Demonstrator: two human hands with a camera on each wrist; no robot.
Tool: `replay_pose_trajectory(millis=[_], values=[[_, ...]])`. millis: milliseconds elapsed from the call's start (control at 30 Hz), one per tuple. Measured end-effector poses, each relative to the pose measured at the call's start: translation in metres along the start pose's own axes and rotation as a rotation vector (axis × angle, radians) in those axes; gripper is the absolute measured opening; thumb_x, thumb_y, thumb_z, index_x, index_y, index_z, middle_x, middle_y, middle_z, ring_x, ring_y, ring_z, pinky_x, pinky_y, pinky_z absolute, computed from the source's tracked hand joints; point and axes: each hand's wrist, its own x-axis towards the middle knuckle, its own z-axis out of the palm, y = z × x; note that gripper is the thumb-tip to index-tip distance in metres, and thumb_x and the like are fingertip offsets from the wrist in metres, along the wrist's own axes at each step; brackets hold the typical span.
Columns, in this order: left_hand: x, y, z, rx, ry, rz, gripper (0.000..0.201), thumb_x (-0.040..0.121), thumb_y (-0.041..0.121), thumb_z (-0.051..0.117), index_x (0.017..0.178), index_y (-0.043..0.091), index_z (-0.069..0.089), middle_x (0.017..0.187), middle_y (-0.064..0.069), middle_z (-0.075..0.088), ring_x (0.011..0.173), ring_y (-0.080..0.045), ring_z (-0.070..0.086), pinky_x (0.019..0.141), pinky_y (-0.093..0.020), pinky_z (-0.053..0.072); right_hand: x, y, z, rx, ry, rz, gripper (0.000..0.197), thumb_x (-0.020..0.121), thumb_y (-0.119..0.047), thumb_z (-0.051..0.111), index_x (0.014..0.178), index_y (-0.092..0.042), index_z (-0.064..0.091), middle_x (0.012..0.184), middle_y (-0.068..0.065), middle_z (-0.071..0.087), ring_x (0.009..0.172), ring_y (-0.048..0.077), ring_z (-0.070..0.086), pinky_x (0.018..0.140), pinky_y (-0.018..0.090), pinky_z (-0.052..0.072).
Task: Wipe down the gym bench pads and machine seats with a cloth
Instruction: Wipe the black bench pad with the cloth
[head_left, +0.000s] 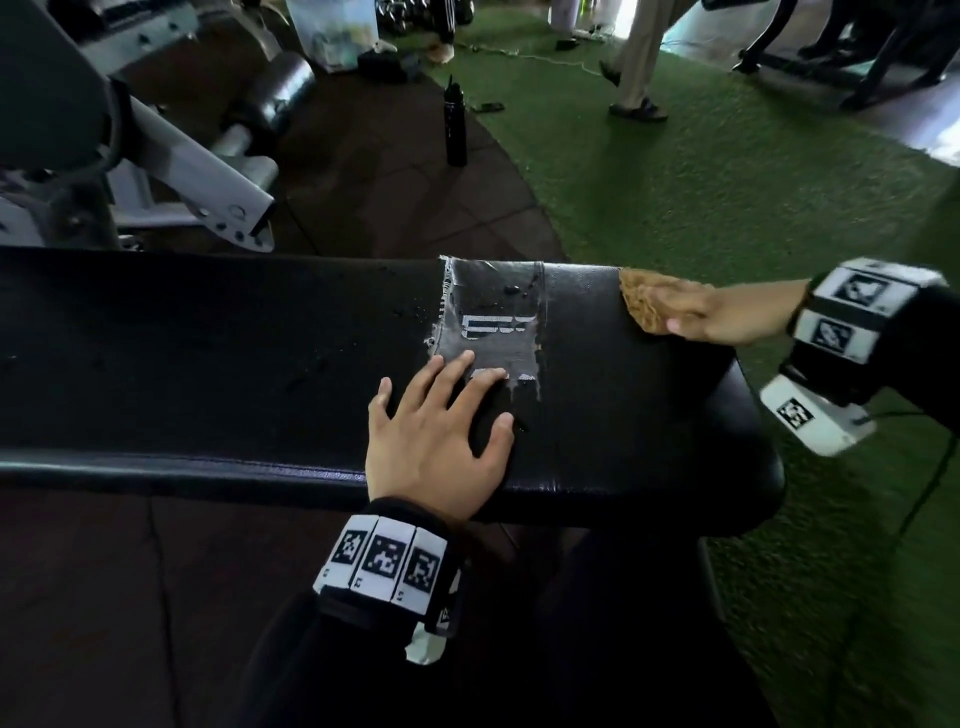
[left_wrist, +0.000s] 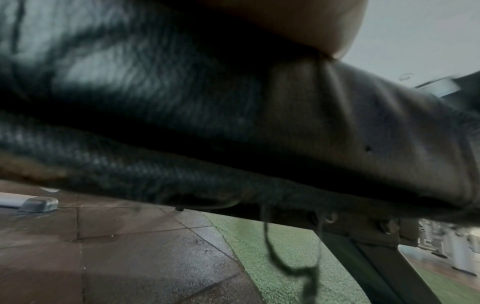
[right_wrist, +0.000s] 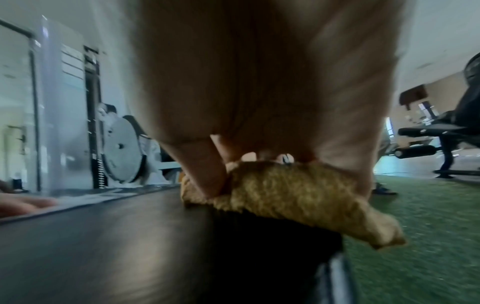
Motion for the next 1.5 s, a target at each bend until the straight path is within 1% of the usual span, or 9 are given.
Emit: replay_pose_trajectory(millis=[300,600,767,867,967,1133,1333,1400,1500], values=[[0.000,0.000,-0.001,0.001,0.003,0.003,0.054,0.085,0.062,0.017,0.136,0.051,0.030,0.152,0.021,0.027,0.143,-0.005,0.016,0.115,-0.047,0.009,0.007,-0.072,0.010,-0.291,-0.098,-0.095,0.055,0.101,-0.038,0.025,0.146,-0.040,-0.007,0.156,0.000,-0.017,0.144,0.029,-0.007,0.116,0.045,-0.006],[0.000,0.000,-0.001,-0.004,0.015,0.005,0.054,0.086,0.062,0.019,0.137,0.051,0.031,0.151,0.022,0.027,0.143,-0.004,0.015,0.116,-0.046,0.007,0.035,-0.036,-0.029,-0.100,0.030,0.031,0.058,0.102,-0.020,0.030,0.149,-0.012,-0.005,0.157,0.005,-0.002,0.144,0.018,0.005,0.106,0.016,0.006],[0.001,-0.001,0.001,-0.009,0.012,0.003,0.052,0.086,0.062,0.018,0.136,0.052,0.029,0.151,0.022,0.027,0.143,-0.005,0.015,0.116,-0.047,0.007,0.006,-0.007,-0.002,-0.001,0.079,0.030,0.058,0.101,-0.013,0.035,0.148,-0.006,0.002,0.157,0.008,-0.002,0.144,0.018,-0.003,0.108,0.016,-0.002],[0.001,-0.002,0.003,-0.005,0.010,0.006,0.053,0.086,0.062,0.018,0.136,0.052,0.029,0.151,0.021,0.028,0.143,-0.006,0.016,0.116,-0.048,0.008,-0.009,-0.014,0.010,-0.061,0.037,-0.002,0.058,0.101,-0.024,0.035,0.149,-0.017,0.003,0.157,0.001,-0.006,0.144,0.013,-0.008,0.108,0.016,-0.008],[0.001,-0.002,0.003,0.000,0.009,0.015,0.053,0.086,0.063,0.017,0.137,0.051,0.028,0.152,0.021,0.028,0.143,-0.007,0.017,0.115,-0.048,0.008,-0.007,-0.037,0.014,-0.206,-0.010,0.009,0.058,0.101,-0.038,0.030,0.148,-0.034,-0.003,0.158,0.003,-0.008,0.145,0.022,-0.005,0.114,0.033,-0.001],[0.002,-0.006,0.000,-0.014,-0.039,0.050,0.054,0.088,0.064,0.014,0.140,0.052,0.023,0.155,0.021,0.020,0.144,-0.005,0.009,0.116,-0.046,0.002,0.025,-0.067,-0.002,-0.234,-0.035,-0.025,0.059,0.101,-0.036,0.030,0.148,-0.033,-0.007,0.157,0.005,-0.014,0.145,0.029,0.002,0.115,0.034,0.004],[0.003,-0.046,-0.017,-0.017,-0.116,0.078,0.058,0.087,0.070,0.016,0.142,0.053,0.022,0.156,0.021,0.015,0.143,0.001,0.008,0.118,-0.038,0.004,0.055,-0.053,-0.020,-0.159,0.029,0.074,0.058,0.101,-0.036,0.031,0.150,-0.023,0.002,0.158,0.004,0.000,0.145,0.021,0.008,0.116,0.029,0.008],[0.005,-0.073,-0.028,0.018,-0.141,0.028,0.060,0.081,0.076,0.011,0.139,0.060,0.020,0.156,0.022,0.014,0.144,0.001,0.007,0.117,-0.044,0.005,0.062,-0.049,-0.025,-0.136,0.022,0.092,0.055,0.101,-0.033,0.033,0.149,-0.020,0.011,0.157,0.005,0.013,0.143,0.020,0.016,0.108,0.022,0.013],[0.012,-0.121,-0.042,0.088,-0.216,-0.083,0.069,0.073,0.085,0.004,0.138,0.063,0.012,0.157,0.020,0.006,0.145,-0.002,0.000,0.115,-0.053,0.002,0.072,-0.044,-0.032,-0.158,0.050,0.158,0.057,0.100,-0.038,0.033,0.150,-0.025,0.008,0.155,0.007,0.020,0.140,0.024,0.025,0.110,0.029,0.017]])
